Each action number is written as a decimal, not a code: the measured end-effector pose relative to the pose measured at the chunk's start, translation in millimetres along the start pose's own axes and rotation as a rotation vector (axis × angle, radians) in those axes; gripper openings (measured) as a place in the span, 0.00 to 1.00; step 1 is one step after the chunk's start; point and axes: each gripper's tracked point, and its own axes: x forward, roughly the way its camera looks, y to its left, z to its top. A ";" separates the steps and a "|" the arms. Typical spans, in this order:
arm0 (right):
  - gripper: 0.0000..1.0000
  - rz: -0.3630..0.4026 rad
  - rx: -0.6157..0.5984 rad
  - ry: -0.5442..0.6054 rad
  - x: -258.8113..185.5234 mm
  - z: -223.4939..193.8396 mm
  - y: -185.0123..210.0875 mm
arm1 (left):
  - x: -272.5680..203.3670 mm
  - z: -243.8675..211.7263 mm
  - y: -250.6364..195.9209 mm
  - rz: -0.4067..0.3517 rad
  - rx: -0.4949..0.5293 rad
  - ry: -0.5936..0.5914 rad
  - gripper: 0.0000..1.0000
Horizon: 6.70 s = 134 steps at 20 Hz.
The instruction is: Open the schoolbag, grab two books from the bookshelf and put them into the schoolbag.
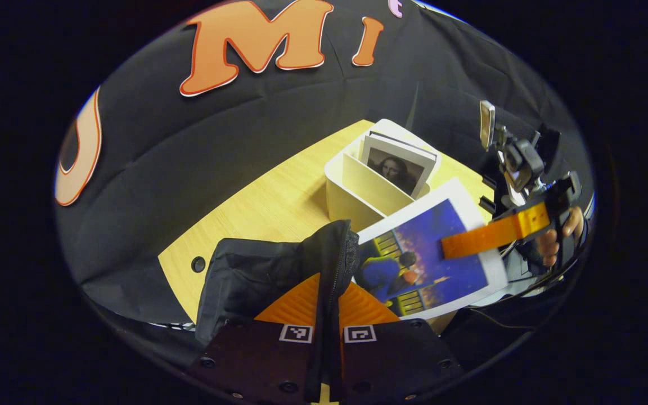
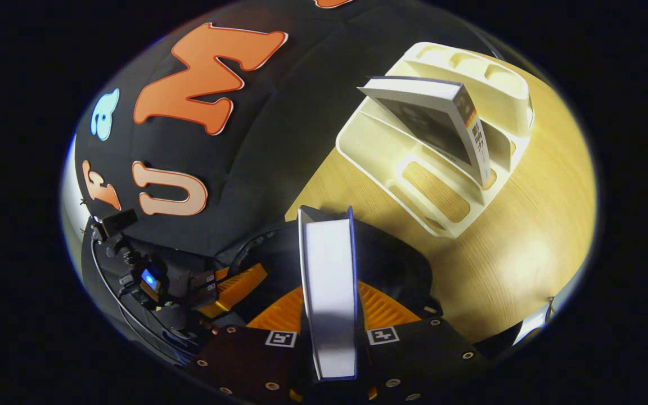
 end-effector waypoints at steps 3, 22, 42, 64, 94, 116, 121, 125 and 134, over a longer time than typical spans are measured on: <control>0.31 0.017 0.046 -0.032 23.5 -2.5 -7.7 | -0.2 3.3 -13.5 -0.028 -0.016 -0.029 0.06; 0.35 -0.008 0.147 -0.081 140.3 -29.4 -17.7 | 10.4 4.2 -45.4 -0.032 -0.005 -0.056 0.06; 0.98 -0.359 -0.500 0.084 -49.4 62.8 -50.8 | 30.9 -19.8 -31.1 0.075 -0.106 -0.011 0.06; 0.97 -0.484 -0.769 0.403 21.2 227.7 -88.9 | 38.6 -35.7 -23.9 0.185 -0.222 0.117 0.06; 0.41 -0.524 -0.730 0.216 -109.2 238.4 -20.1 | 32.8 -41.1 -18.7 0.137 -0.113 0.109 0.06; 0.40 -0.093 -0.371 0.138 -114.2 71.5 26.2 | 5.5 -8.0 4.0 0.085 -0.033 -0.020 0.06; 0.40 -0.031 -0.260 0.148 -76.4 33.4 16.0 | -3.1 -1.0 8.2 0.080 -0.007 -0.034 0.06; 0.40 0.017 -0.175 0.135 -40.7 6.5 10.3 | -7.9 3.1 7.9 0.079 0.004 -0.037 0.06; 0.40 0.044 0.034 0.107 34.8 -24.7 -20.5 | -13.5 13.7 -3.1 0.068 0.052 -0.055 0.06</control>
